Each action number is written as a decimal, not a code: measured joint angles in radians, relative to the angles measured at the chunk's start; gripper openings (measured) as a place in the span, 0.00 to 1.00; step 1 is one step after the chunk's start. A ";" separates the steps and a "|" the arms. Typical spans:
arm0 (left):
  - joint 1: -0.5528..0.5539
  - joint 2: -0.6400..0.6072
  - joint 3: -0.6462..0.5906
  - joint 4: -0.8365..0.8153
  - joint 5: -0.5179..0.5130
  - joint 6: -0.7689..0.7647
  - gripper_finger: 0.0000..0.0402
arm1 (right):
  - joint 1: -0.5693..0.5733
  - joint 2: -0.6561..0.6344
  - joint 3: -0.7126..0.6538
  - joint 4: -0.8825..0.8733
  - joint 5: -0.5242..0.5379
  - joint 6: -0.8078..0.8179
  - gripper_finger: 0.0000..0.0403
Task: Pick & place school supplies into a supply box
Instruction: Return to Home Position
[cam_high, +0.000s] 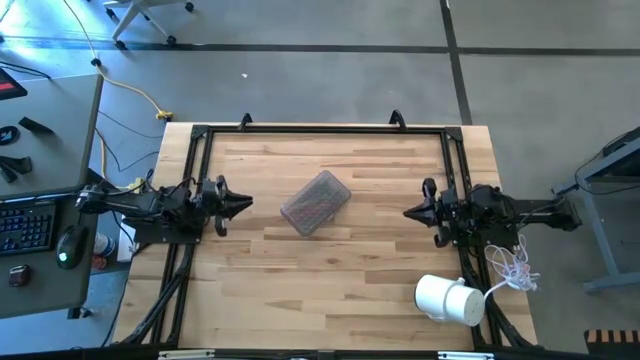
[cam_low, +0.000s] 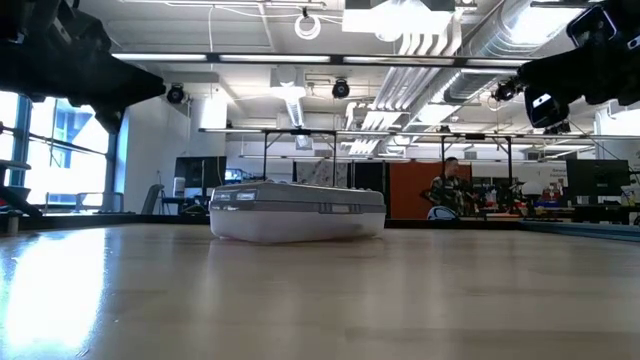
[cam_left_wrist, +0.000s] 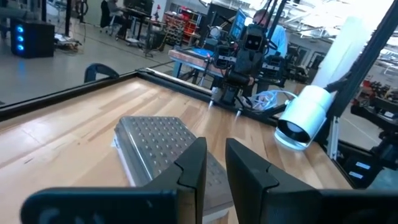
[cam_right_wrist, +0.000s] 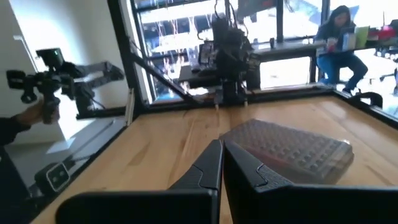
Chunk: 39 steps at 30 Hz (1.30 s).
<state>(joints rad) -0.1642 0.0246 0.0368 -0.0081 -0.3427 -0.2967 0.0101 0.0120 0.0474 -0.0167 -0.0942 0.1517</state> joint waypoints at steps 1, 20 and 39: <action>0.000 0.000 0.000 0.000 0.006 0.000 0.24 | 0.000 0.000 -0.009 0.023 0.000 0.001 0.00; 0.000 0.000 0.000 0.002 0.011 0.004 0.24 | 0.000 0.016 -0.038 0.092 0.156 -0.054 0.00; 0.000 0.000 -0.001 0.003 0.011 0.004 0.24 | 0.000 0.027 -0.038 0.059 0.193 0.044 0.00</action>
<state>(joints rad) -0.1642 0.0250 0.0360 -0.0048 -0.3317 -0.2932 0.0101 0.0395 0.0093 0.0422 0.0990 0.1956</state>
